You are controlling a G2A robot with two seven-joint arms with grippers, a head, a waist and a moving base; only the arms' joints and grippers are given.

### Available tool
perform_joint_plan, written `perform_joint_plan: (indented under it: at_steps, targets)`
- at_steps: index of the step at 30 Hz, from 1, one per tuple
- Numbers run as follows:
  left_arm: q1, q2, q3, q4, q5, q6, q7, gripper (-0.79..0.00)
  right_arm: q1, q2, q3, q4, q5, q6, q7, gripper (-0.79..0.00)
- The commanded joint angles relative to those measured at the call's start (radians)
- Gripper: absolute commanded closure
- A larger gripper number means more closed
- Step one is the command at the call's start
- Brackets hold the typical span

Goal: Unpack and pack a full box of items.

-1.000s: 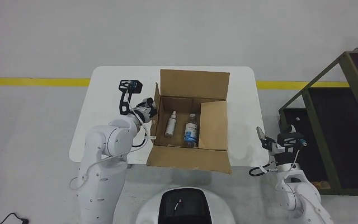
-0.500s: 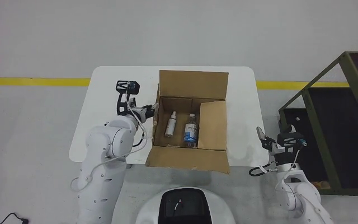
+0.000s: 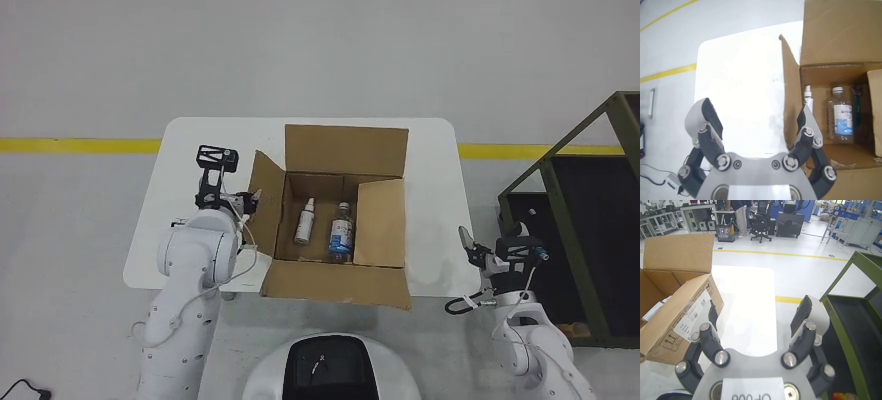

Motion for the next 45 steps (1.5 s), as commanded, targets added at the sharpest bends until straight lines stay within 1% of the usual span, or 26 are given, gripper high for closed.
perform_joint_plan:
  at_steps: [1,10,19,26,30,39,42,45]
  targets:
    - [-0.002,0.000,0.001,0.019,0.014,0.003,-0.004,-0.785,0.000,0.000,0.000,0.000,0.000,0.000,0.000,-0.785]
    - [-0.021,-0.003,0.013,0.098,0.022,0.038,0.009,-0.785,0.000,0.000,0.000,0.000,0.000,0.000,0.000,-0.785]
    - [-0.058,0.000,0.008,0.197,0.093,0.030,-0.005,-0.785,0.000,0.000,0.000,0.000,0.000,0.000,0.000,-0.785]
    - [-0.067,-0.003,0.015,0.224,0.072,0.027,-0.002,-0.785,0.000,0.000,0.000,0.000,0.000,0.000,0.000,-0.785]
    - [-0.074,-0.006,0.024,0.195,0.021,0.007,0.016,-0.785,0.000,0.000,0.000,0.000,0.000,0.000,0.000,-0.785]
    - [-0.097,-0.015,0.018,0.036,-0.226,-0.035,0.027,-0.785,0.000,0.000,0.000,0.000,0.000,0.000,0.000,-0.785]
    - [-0.097,-0.019,0.037,-0.005,-0.321,-0.056,0.022,-0.785,0.000,0.000,0.000,0.000,0.000,0.000,0.000,-0.785]
    - [-0.099,-0.023,0.064,-0.022,-0.430,-0.081,0.031,-0.785,0.000,0.000,0.000,0.000,0.000,0.000,0.000,-0.785]
